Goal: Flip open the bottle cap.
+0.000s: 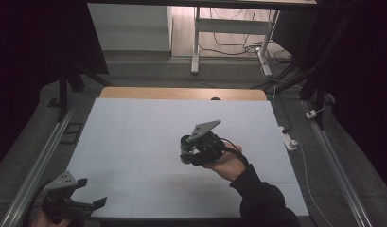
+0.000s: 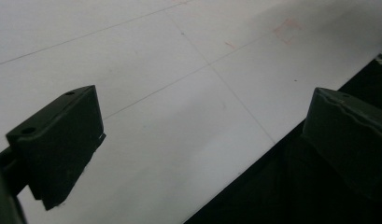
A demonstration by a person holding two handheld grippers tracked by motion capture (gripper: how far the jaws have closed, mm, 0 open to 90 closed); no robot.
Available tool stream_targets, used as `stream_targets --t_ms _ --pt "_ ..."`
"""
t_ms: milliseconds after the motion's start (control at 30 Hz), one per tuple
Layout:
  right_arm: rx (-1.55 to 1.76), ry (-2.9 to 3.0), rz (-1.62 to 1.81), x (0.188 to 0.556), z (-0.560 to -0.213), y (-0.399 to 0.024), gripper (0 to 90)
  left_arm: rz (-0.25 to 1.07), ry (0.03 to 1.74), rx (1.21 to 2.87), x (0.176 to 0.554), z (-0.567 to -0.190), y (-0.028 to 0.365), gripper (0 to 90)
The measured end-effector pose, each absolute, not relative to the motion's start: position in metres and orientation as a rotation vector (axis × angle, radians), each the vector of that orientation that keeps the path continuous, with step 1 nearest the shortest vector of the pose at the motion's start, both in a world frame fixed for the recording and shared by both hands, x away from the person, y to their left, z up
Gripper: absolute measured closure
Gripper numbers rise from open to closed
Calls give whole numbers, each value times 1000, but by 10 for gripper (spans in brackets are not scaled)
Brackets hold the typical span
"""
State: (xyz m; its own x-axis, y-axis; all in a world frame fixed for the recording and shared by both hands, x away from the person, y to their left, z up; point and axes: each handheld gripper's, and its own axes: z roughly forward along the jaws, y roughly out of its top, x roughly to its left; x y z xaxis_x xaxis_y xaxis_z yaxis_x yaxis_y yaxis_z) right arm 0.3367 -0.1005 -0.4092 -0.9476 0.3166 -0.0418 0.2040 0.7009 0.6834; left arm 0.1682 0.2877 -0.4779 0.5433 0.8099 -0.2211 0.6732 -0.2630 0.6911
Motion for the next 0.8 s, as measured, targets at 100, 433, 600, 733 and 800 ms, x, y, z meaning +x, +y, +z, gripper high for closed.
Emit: stream_targets --t_ms 100,433,600,733,800 --pt "418 2751 1077 336 -409 -100 531 216 1183 2020 170 -477 285 0" --pt "402 2759 1076 335 -409 -98 531 148 1079 2003 179 -465 270 0" --pt "398 2762 1083 334 -409 -97 531 110 993 1989 186 -458 261 0" --pt "393 2764 1083 333 -409 -97 531 127 938 1994 190 -451 251 0" --pt "392 2766 1085 333 -409 -97 531 132 913 1994 192 -447 245 0"
